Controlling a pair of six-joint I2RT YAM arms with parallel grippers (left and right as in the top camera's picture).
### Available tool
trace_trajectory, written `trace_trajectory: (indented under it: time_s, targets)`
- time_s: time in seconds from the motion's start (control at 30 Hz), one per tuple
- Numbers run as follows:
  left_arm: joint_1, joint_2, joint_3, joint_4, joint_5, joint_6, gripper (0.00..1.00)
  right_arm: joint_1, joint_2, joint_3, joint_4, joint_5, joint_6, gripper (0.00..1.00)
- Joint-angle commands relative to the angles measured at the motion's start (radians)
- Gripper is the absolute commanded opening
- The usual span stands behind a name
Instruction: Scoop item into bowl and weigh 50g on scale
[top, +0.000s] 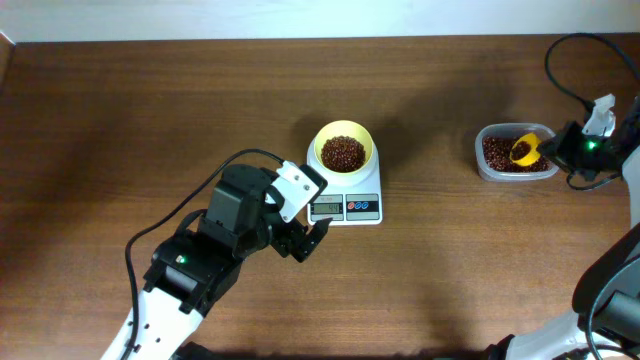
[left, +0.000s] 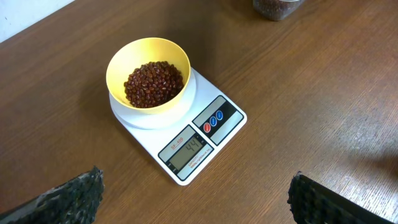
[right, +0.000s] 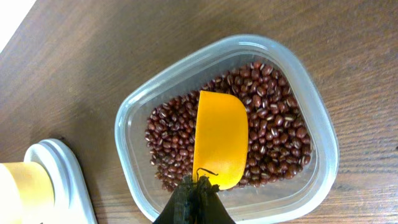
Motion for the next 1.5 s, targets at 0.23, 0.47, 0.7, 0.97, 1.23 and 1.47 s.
trace_trajectory:
  time_s: [0.23,0.47,0.7,0.97,1.23,1.47]
  targets:
    - [0.005,-0.010,-0.008,0.002,0.014,0.005,0.99,-0.003,-0.034,0.035,-0.003,-0.066,-0.014,0.04]
    - [0.005,-0.010,-0.008,0.002,0.014,0.005,0.99,-0.005,-0.034,0.036,0.007,-0.124,-0.013,0.04]
    - [0.005,-0.010,-0.008,0.002,0.014,0.005,0.99,-0.005,-0.034,0.036,-0.030,-0.163,-0.014,0.04]
    - [0.005,-0.010,-0.008,0.002,0.014,0.005,0.99,-0.006,-0.034,0.036,-0.053,-0.162,-0.014,0.04]
    - [0.005,-0.010,-0.008,0.002,0.014,0.005,0.99,-0.007,-0.034,0.036,-0.054,-0.163,-0.014,0.04]
    - [0.005,-0.010,-0.008,0.002,0.014,0.005,0.99,-0.102,-0.034,0.036,-0.053,-0.340,-0.018,0.04]
